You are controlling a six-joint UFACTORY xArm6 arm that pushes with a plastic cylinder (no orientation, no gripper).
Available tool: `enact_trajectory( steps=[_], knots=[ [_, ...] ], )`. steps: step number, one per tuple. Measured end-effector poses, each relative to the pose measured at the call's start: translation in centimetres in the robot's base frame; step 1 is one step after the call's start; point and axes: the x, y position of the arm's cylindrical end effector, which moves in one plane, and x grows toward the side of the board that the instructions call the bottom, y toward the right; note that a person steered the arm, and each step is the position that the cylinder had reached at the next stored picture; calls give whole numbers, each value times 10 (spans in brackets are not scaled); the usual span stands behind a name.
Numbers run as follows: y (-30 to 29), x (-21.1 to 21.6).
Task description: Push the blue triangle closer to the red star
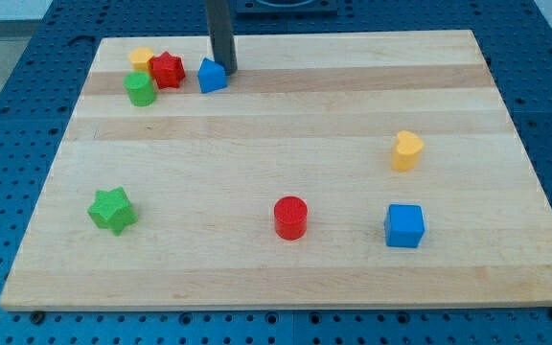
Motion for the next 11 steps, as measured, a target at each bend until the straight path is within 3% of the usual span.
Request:
enact_trajectory(
  steps=[1,4,11],
  knots=[
    [-22,0],
    [20,14],
    [-17,18]
  ],
)
